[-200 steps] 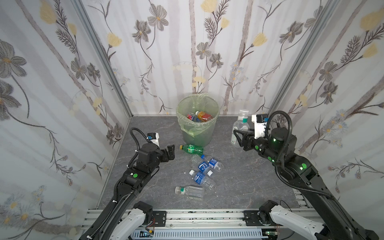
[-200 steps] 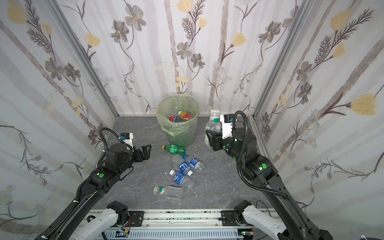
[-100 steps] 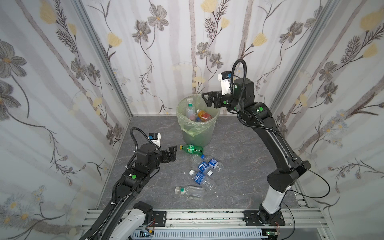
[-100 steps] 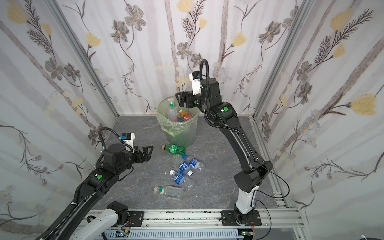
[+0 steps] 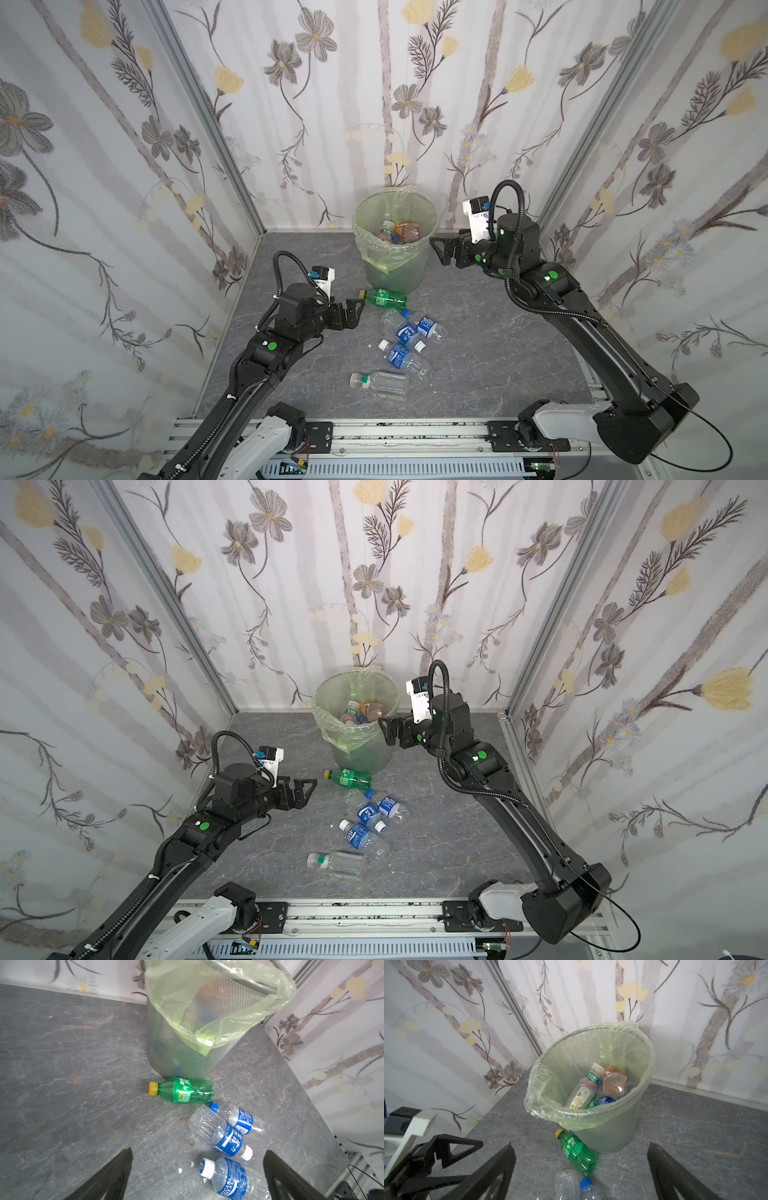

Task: Throw the plastic bottles in the bin
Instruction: 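Release the green-label bottle into the basket while the left gripper reaches toward the pile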

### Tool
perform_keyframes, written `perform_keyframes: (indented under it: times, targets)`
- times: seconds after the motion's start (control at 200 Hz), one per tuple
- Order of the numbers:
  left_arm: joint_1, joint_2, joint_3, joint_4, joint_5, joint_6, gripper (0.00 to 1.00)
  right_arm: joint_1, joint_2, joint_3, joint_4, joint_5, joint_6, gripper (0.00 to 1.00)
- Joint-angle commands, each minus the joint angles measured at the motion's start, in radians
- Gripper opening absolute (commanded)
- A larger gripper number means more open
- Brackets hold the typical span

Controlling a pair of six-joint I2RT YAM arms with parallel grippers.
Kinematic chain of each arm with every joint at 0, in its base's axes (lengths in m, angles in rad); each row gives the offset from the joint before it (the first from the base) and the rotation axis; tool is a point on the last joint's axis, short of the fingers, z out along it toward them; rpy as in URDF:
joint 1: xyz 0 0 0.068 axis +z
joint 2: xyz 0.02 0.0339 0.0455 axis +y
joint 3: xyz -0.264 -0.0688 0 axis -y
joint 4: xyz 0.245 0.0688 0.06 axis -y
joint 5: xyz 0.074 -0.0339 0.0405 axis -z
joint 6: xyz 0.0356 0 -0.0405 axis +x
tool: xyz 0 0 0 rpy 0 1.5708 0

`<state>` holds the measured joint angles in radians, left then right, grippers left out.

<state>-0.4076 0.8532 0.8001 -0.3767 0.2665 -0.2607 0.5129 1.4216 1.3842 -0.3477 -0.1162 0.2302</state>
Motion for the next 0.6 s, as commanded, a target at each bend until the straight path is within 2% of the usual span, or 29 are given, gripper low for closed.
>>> perform_keyframes:
  times: [0.0, 0.125, 0.26, 0.465, 0.594]
  targets:
    - [-0.030, 0.029, 0.039, -0.039, 0.085, 0.074, 1.00, -0.029, -0.068, -0.114, 0.074, 0.033, 0.014, 1.00]
    - [-0.101, 0.090, 0.120, -0.096, 0.067, 0.200, 1.00, -0.088, -0.160, -0.260, 0.113, 0.012, 0.051, 1.00]
    - [-0.200, 0.183, 0.212, -0.179, 0.046, 0.399, 1.00, -0.138, -0.229, -0.360, 0.140, -0.021, 0.075, 1.00]
    - [-0.384, 0.336, 0.278, -0.336, -0.213, 0.669, 0.99, -0.187, -0.289, -0.424, 0.145, -0.043, 0.075, 1.00]
    - [-0.499, 0.354, 0.253, -0.396, -0.207, 0.757, 1.00, -0.213, -0.308, -0.454, 0.156, -0.060, 0.075, 1.00]
